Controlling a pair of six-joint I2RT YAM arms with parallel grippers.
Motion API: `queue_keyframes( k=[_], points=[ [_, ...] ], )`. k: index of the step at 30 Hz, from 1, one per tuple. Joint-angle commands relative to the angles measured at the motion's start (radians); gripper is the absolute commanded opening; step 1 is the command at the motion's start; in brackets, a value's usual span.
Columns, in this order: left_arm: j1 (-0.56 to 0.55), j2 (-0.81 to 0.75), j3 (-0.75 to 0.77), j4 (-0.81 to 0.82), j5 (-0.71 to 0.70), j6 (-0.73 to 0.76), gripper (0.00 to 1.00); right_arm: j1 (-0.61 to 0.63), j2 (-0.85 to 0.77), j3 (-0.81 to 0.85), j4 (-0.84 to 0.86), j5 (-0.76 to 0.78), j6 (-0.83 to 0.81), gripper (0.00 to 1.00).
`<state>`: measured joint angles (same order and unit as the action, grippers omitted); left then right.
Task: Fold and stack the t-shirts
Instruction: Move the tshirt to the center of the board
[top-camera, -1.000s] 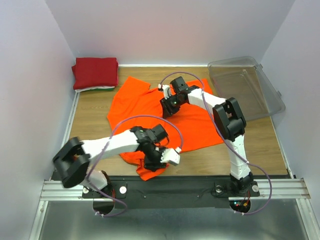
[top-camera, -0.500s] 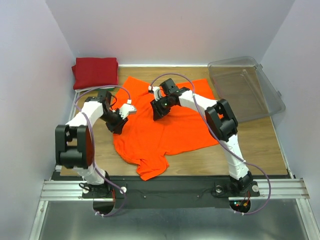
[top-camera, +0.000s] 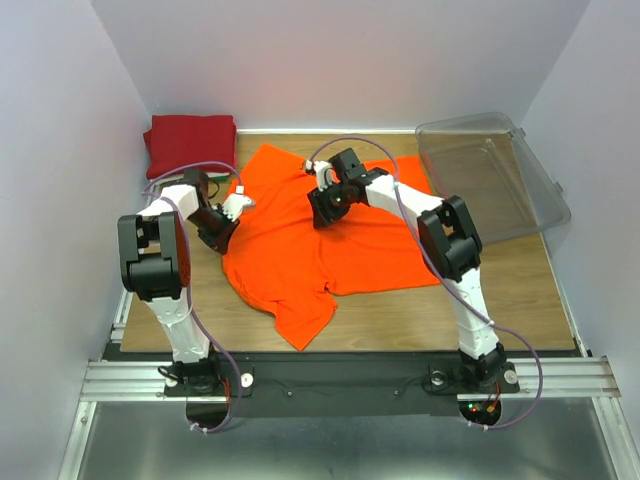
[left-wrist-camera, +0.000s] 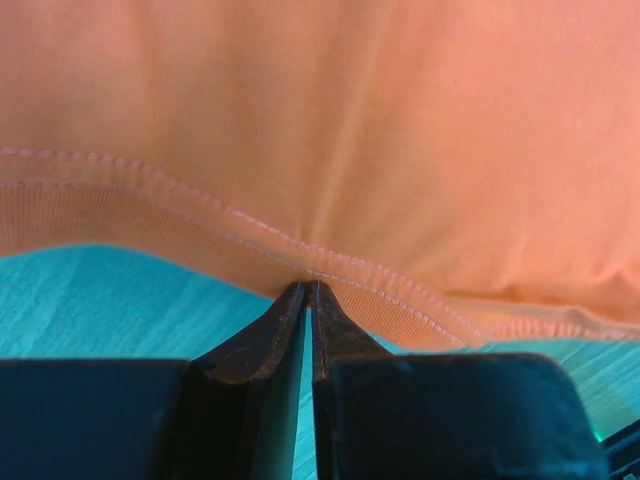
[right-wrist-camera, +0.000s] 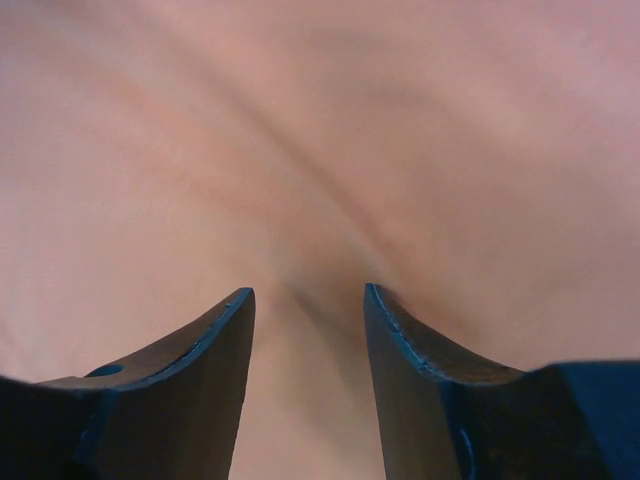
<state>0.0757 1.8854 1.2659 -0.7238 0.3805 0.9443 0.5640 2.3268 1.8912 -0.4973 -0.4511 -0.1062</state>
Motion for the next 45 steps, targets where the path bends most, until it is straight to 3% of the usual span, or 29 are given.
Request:
queue_keyframes(
  k=[1, 4, 12, 22, 30, 36, 38, 42, 45],
  points=[
    [0.019, 0.081, -0.007, 0.055, -0.065, -0.006, 0.19, 0.077, -0.187, -0.067, -0.009, -0.044, -0.046, 0.54],
    [0.022, 0.081, -0.020, 0.066, -0.054, -0.010, 0.18, 0.152, -0.257, -0.133, -0.007, -0.104, -0.035, 0.52],
    [0.029, 0.087, -0.019, 0.075, -0.029, -0.027, 0.18, 0.315, -0.196, -0.181, 0.008, -0.167, -0.009, 0.29],
    [0.071, 0.118, 0.013, 0.066, -0.022, -0.030, 0.18, 0.436, -0.196, -0.408, 0.141, -0.173, 0.040, 0.29],
    [0.118, 0.179, 0.090, 0.046, -0.032, -0.029, 0.17, 0.487, -0.214, -0.582, 0.148, 0.003, -0.045, 0.30],
    [0.127, 0.196, 0.176, -0.024, 0.006, -0.006, 0.10, 0.510, -0.237, -0.564, 0.146, 0.065, -0.056, 0.36],
    [0.130, 0.153, 0.178, -0.071, 0.087, 0.061, 0.14, 0.510, -0.279, -0.525, 0.146, 0.014, -0.043, 0.38],
    [0.137, -0.023, 0.148, -0.222, 0.216, 0.215, 0.39, 0.510, -0.345, -0.454, 0.146, -0.072, 0.010, 0.43],
    [0.142, -0.141, 0.051, -0.256, 0.250, 0.283, 0.44, 0.504, -0.368, -0.405, 0.146, -0.077, 0.054, 0.43]
  ],
)
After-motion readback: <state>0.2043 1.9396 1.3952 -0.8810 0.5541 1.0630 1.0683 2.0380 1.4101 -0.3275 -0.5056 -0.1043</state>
